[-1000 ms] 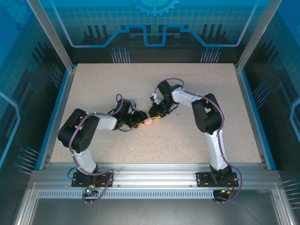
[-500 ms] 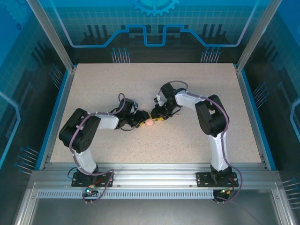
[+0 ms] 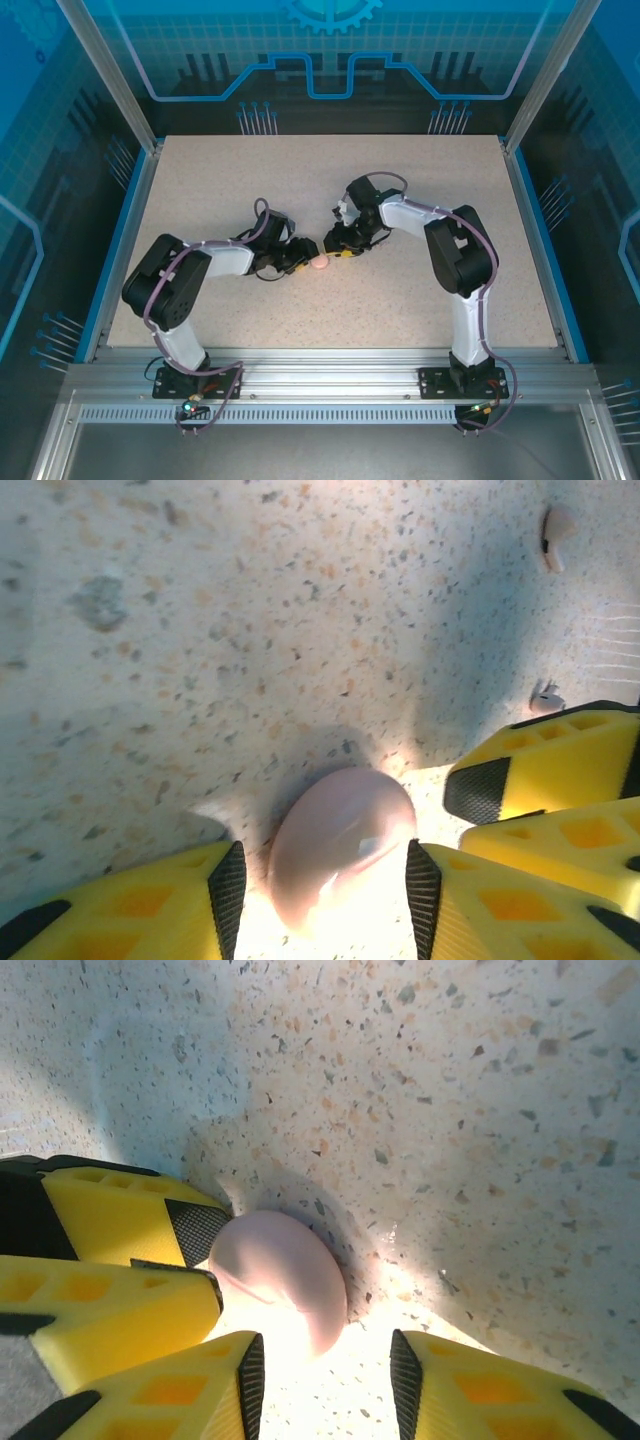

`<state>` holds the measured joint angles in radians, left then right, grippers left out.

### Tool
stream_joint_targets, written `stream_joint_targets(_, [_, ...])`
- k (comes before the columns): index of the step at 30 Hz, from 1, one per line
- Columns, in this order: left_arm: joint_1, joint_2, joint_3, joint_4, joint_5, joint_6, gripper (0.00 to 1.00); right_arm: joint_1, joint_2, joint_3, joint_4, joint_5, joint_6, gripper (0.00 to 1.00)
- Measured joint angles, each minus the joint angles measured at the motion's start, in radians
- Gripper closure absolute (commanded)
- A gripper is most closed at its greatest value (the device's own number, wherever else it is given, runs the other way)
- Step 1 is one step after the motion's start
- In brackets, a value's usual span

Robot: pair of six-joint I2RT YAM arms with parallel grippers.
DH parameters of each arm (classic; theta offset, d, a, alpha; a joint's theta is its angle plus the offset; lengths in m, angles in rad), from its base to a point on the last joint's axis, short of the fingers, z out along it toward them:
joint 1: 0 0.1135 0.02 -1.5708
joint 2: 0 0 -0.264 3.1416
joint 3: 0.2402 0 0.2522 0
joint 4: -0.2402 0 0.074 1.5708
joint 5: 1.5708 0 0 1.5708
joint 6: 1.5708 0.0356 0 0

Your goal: Insert wireless bluetooth earbuds into charging case

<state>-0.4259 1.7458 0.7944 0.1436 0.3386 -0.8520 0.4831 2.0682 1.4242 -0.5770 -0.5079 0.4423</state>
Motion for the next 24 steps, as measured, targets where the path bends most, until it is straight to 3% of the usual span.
stream_joint_targets(7, [0.0,-0.036,-0.014,-0.053,-0.017,0.024,0.5,0.0,-0.002,-0.003,0.01,-0.009,0.003,0.62])
stream_joint_targets(24, [0.002,-0.013,-0.038,0.021,0.059,0.01,0.54,0.003,0.059,0.04,0.011,-0.051,0.002,0.66])
